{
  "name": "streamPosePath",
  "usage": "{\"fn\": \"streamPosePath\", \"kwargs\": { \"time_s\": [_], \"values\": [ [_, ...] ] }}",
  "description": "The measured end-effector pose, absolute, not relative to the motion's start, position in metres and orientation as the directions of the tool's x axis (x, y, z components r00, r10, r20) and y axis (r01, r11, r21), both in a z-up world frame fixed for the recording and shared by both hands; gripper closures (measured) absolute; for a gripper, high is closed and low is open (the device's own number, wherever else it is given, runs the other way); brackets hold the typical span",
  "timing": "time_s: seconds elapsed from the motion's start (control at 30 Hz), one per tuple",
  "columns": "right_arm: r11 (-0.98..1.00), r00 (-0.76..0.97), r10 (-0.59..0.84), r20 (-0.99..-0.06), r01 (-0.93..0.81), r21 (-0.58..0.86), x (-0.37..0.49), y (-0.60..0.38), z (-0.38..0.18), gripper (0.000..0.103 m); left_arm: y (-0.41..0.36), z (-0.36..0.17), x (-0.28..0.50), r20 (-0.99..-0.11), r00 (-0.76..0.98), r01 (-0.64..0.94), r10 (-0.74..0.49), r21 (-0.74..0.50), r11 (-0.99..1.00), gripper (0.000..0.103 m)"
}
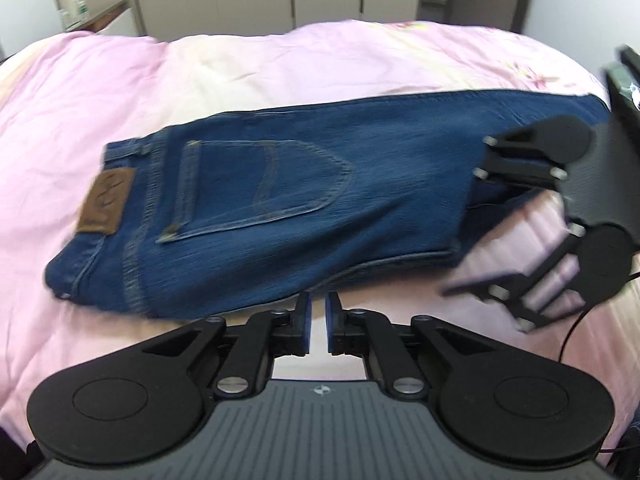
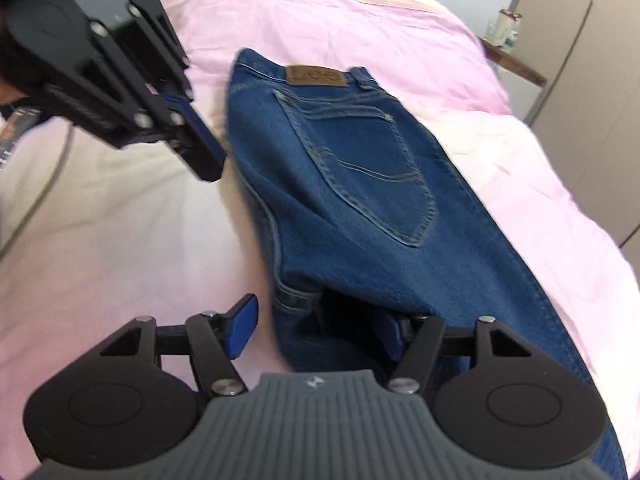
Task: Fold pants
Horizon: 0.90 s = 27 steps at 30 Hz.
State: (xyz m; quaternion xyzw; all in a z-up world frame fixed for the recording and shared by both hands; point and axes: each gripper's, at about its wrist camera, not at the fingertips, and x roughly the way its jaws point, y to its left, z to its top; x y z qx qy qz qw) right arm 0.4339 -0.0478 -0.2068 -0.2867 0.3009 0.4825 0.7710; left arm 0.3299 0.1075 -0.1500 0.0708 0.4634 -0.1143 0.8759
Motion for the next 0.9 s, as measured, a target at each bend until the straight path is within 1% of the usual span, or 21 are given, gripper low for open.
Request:
{"fn": "streamPosePath", "kwargs": {
  "time_s": [0.07,0.13,0.2,0.27,0.3,0.33,0.37,0.43,0.57,0.63,0.73,0.8,0.83,0.87,0.9],
  "values": [
    [0.305,0.325,0.581,-0.747,-0.937,-0.17,0.426,-0.05,-0.202,0.04,0.118,-0.152,0.33,-0.827,0.548,0.251,-0.126,0.018,0.968,0.095],
    [0.288,0.346,0.546,-0.763,-0.933,-0.217,0.425,-0.045,-0.209,0.04,0.125,-0.154,0.333,-0.828,0.551,0.218,-0.108,0.018,0.976,0.095],
    [0.304,0.323,0.52,-0.791,-0.935,-0.182,0.435,-0.038,-0.22,0.04,0.132,-0.154,0.333,-0.823,0.556,0.187,-0.112,-0.007,0.982,0.094],
    [0.351,0.292,0.509,-0.81,-0.929,-0.115,0.448,-0.031,-0.231,0.041,0.137,-0.152,0.332,-0.821,0.559,0.173,-0.116,-0.02,0.985,0.088],
    [0.378,0.292,0.516,-0.805,-0.921,-0.092,0.45,-0.029,-0.234,0.045,0.139,-0.151,0.33,-0.82,0.562,0.176,-0.112,-0.014,0.984,0.087],
    [0.403,0.285,0.528,-0.8,-0.913,-0.059,0.45,-0.027,-0.236,0.061,0.14,-0.15,0.328,-0.819,0.564,0.182,-0.107,-0.004,0.983,0.086],
    [0.423,0.287,0.533,-0.796,-0.905,-0.043,0.445,-0.026,-0.234,0.068,0.142,-0.149,0.325,-0.817,0.567,0.186,-0.1,0.009,0.982,0.085],
    [0.434,0.322,0.521,-0.791,-0.898,-0.079,0.427,-0.027,-0.232,0.078,0.145,-0.148,0.322,-0.82,0.564,0.184,-0.091,0.017,0.983,0.084],
    [0.504,0.371,0.493,-0.787,-0.859,-0.089,0.398,-0.037,-0.238,0.079,0.148,-0.15,0.319,-0.834,0.544,0.159,-0.085,0.003,0.987,0.084],
    [0.537,0.4,0.482,-0.78,-0.838,-0.098,0.39,-0.039,-0.24,0.079,0.144,-0.147,0.316,-0.833,0.546,0.173,-0.091,0.006,0.985,0.084],
    [0.609,0.412,0.48,-0.775,-0.792,-0.044,0.393,-0.042,-0.234,0.079,0.134,-0.143,0.308,-0.825,0.557,0.205,-0.092,0.03,0.978,0.08],
    [0.63,0.395,0.475,-0.786,-0.777,-0.01,0.39,-0.051,-0.231,0.079,0.13,-0.141,0.307,-0.821,0.566,0.215,-0.082,0.051,0.975,0.079],
    [0.63,0.383,0.476,-0.792,-0.777,0.003,0.387,-0.055,-0.229,0.084,0.129,-0.139,0.308,-0.815,0.575,0.213,-0.071,0.065,0.975,0.077],
    [0.624,0.352,0.477,-0.805,-0.781,0.028,0.384,-0.061,-0.227,0.092,0.129,-0.138,0.308,-0.808,0.586,0.21,-0.061,0.079,0.975,0.074],
    [0.632,0.352,0.476,-0.806,-0.774,0.035,0.381,-0.069,-0.224,0.091,0.131,-0.136,0.313,-0.798,0.6,0.205,-0.05,0.093,0.974,0.073]
  ]
}}
